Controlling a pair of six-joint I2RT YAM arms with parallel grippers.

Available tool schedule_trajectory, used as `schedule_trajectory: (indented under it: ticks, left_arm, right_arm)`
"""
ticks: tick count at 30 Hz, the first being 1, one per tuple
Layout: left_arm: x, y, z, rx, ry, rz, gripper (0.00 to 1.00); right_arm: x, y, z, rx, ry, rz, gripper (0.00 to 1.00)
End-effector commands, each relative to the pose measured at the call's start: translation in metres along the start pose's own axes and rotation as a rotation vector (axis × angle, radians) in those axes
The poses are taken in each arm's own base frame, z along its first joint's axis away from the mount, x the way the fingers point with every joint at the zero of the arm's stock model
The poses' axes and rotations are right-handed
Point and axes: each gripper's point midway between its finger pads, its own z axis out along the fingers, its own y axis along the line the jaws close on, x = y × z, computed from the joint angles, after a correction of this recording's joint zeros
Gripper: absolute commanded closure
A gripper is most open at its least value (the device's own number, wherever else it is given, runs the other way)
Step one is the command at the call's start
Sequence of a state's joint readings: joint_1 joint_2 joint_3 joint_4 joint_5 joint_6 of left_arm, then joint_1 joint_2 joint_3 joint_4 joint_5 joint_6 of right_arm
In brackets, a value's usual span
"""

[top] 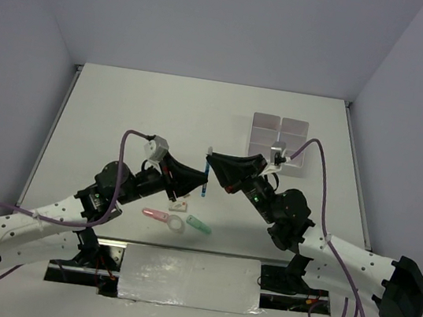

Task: Sort the stationery into containers
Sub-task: Close the pen cap on the pen.

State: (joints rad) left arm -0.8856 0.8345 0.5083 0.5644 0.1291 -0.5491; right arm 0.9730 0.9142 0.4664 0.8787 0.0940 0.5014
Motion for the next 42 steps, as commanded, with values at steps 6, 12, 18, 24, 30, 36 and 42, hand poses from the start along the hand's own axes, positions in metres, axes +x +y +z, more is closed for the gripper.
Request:
schedule_trajectory:
  ticks: [6,12,18,24,30,36,42]
  left_arm:
    - [-0.058,-0.014,-0.006,0.016,-0.209,0.054,1.0]
    - [-0.062,-0.013,-0.005,0.005,-0.212,0.078,1.0]
    - [-0.066,-0.015,-0.005,0.011,-0.225,0.086,1.0]
    - [-0.07,-0.015,-0.007,0.003,-0.238,0.09,1.0]
    - [-0.072,-0.012,-0.009,-0.014,-0.243,0.099,1.0]
    - [-0.076,-0.013,-0.009,-0.017,-0.251,0.11,1.0]
    - [-0.077,-0.012,-0.01,-0.019,-0.259,0.108,1.0]
  right_arm:
    - [0.027,0.007,-0.007,-0.075,0.09,-0.065,1.0]
    - [0.036,0.001,-0.009,-0.068,0.108,-0.103,1.0]
    - [0.044,0.005,-0.013,-0.102,0.127,-0.08,1.0]
    - [0.047,0.007,-0.016,-0.118,0.132,-0.072,1.0]
    - [0.051,0.004,-0.019,-0.11,0.153,-0.068,1.0]
    - [0.06,0.002,-0.021,-0.107,0.177,-0.055,1.0]
    - [0.064,-0.001,-0.024,-0.105,0.181,-0.056,1.0]
